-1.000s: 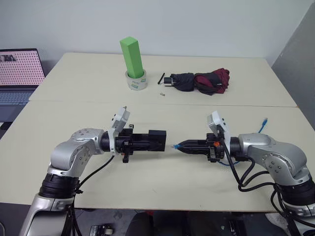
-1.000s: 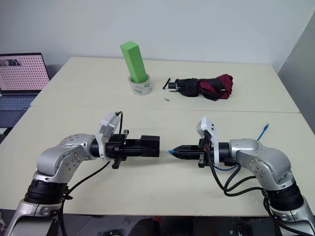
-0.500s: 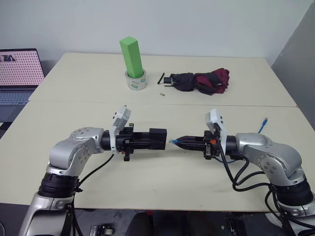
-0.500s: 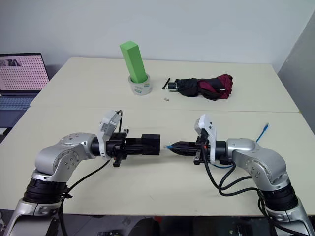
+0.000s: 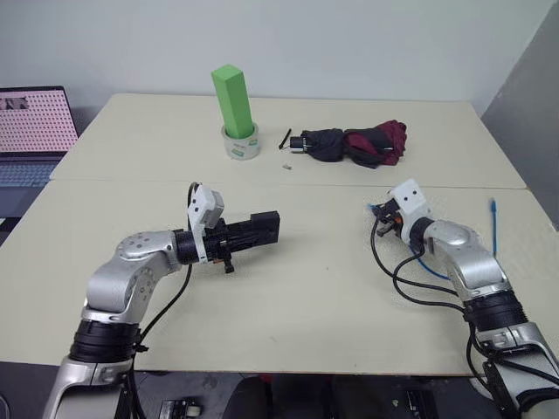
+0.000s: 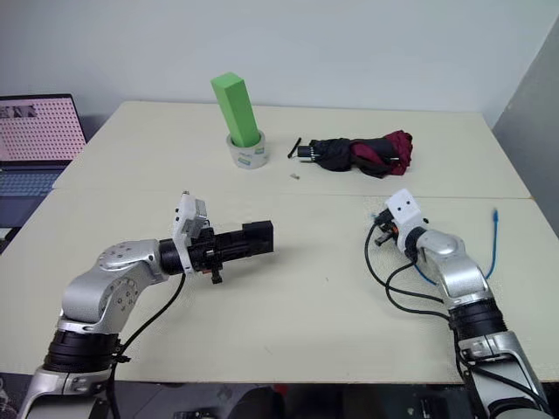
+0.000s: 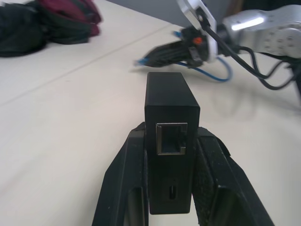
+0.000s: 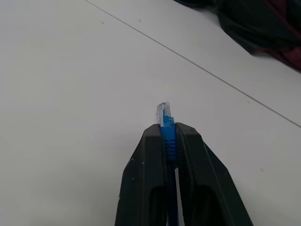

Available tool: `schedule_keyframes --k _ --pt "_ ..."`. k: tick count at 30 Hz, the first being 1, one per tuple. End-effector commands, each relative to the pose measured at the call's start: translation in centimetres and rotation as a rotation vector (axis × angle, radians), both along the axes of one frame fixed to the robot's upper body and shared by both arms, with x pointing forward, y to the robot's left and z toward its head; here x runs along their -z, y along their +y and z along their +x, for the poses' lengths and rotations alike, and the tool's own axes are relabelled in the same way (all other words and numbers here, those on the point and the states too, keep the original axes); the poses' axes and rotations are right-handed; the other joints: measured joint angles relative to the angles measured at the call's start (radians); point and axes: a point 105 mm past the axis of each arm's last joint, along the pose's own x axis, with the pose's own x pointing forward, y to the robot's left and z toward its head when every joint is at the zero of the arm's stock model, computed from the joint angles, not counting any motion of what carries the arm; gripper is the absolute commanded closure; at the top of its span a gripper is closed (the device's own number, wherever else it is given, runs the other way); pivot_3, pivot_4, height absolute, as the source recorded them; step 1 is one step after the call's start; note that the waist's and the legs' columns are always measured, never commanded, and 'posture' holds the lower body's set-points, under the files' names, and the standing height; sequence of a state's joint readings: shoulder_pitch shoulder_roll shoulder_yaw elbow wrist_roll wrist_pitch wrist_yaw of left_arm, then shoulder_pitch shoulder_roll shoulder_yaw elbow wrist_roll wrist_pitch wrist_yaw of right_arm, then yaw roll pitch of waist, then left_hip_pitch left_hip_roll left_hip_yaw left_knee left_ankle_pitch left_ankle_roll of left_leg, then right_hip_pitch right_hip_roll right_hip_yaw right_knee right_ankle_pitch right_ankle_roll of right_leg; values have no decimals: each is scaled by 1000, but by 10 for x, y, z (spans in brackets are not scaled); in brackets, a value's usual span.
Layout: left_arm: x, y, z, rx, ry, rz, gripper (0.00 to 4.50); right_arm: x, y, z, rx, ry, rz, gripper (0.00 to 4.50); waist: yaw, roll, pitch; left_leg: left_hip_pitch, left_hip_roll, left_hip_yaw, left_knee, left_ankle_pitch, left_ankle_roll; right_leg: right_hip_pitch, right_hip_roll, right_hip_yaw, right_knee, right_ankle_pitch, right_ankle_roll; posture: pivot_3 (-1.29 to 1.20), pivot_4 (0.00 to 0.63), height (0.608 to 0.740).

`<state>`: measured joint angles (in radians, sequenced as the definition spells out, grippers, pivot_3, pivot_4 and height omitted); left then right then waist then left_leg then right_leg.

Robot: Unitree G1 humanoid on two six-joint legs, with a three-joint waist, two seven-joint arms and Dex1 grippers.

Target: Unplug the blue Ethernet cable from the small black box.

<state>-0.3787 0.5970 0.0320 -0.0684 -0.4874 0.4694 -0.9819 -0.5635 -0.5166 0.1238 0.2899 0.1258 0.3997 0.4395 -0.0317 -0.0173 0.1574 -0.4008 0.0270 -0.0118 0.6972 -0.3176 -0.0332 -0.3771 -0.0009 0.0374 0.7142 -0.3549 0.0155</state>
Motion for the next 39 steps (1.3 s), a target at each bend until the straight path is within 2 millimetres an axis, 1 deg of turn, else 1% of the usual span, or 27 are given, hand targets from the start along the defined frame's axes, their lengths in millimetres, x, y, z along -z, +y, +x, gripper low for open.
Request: schedule_keyframes --k 1,2,4,7,9,10,11,12,13,15,16,18,20,23,26,29,30,31,37,39 --pt "-5 6 10 -84 -97 17 3721 -22 -8 7 45 -64 40 3772 0 0 0 0 0 0 0 0 0 0 0 0 0 0 0 0 150 740" --pt "-5 7 12 -95 -103 12 3721 -22 -8 7 42 -60 47 3668 0 0 0 0 0 0 0 0 0 0 0 0 0 0 0 0 150 740" --pt "-4 10 15 -124 -120 14 3721 -25 -8 4 30 -59 54 3091 1 0 0 0 0 0 0 0 0 0 0 0 0 0 0 0 150 740" --pt "-1 14 17 -159 -133 22 3721 -34 -8 -3 0 -61 65 2387 0 0 0 0 0 0 0 0 0 0 0 0 0 0 0 0 150 740" --pt "3 21 19 -198 -136 34 3721 -40 -5 -12 -53 -66 43 1960 1 0 0 0 0 0 0 0 0 0 0 0 0 0 0 0 150 740" --pt "5 25 21 -226 -134 43 3721 -44 1 -18 -108 -75 33 1699 1 0 0 0 0 0 0 0 0 0 0 0 0 0 0 0 150 740" --pt "8 30 23 -256 -141 53 3721 -48 12 -29 -196 -68 37 1447 2 0 0 0 0 0 0 0 0 0 0 0 0 0 0 0 150 740" --pt "9 35 25 -291 -152 61 3721 -52 24 -40 -285 -61 52 1304 3 0 0 0 0 0 0 0 0 0 0 0 0 0 0 0 150 740" --pt "10 45 30 -367 -173 63 3721 -58 43 -57 -407 -53 85 1064 3 0 0 0 0 0 0 0 0 0 0 0 0 0 0 0 150 740" --pt "10 64 40 -507 -220 64 3721 -67 69 -82 -567 -49 123 1064 3 0 0 0 0 0 0 0 0 0 0 0 0 0 0 0 150 740" --pt "11 70 44 -562 -233 50 3721 -69 77 -90 -611 -45 130 1064 0 0 0 0 0 -1 0 0 0 0 0 -1 0 0 0 0 150 740" --pt "13 81 49 -652 -258 34 3721 -70 91 -99 -664 -43 125 1064 2 0 0 0 1 -1 0 0 1 0 0 -1 1 0 0 0 150 740" --pt "18 90 54 -733 -257 8 3721 -73 104 -103 -695 -51 126 1064 3 0 0 1 0 -2 0 -2 3 1 0 -2 0 0 0 0 150 740" --pt "28 97 59 -803 -221 -40 3721 -77 115 -104 -721 -54 131 1064 5 0 0 0 0 -2 1 -2 3 1 0 -2 0 0 0 0 150 740" --pt "41 97 60 -829 -175 -74 3721 -76 121 -104 -736 -55 116 1064 6 -1 0 0 -1 -2 1 0 0 1 -1 -3 0 0 0 0 150 740" --pt "52 100 59 -851 -147 -70 3721 -77 123 -103 -734 -56 113 1064 6 -1 -1 0 -1 -3 1 0 0 2 -2 -3 0 0 0 0 150 740" --pt "53 101 58 -854 -143 -68 3019 -77 123 -102 -733 -57 112 1026 5 -1 -1 0 -1 -3 1 0 0 2 -2 -3 0 0 0 0 150 740" --pt "55 101 56 -850 -132 -78 2943 -77 123 -102 -731 -57 110 1026 4 -1 -1 0 -1 -2 1 0 0 2 -2 -3 0 0 0 0 150 740" --pt "63 105 41 -856 -104 -70 1664 -75 123 -105 -725 -49 106 1026 3 -1 -1 0 0 -2 0 0 0 1 -2 -4 0 0 0 0 150 740" --pt "69 106 26 -840 -93 3 1217 -72 122 -107 -719 -46 105 1026 2 -1 -1 0 0 -2 0 0 0 1 -2 -4 0 0 0 0 150 740"
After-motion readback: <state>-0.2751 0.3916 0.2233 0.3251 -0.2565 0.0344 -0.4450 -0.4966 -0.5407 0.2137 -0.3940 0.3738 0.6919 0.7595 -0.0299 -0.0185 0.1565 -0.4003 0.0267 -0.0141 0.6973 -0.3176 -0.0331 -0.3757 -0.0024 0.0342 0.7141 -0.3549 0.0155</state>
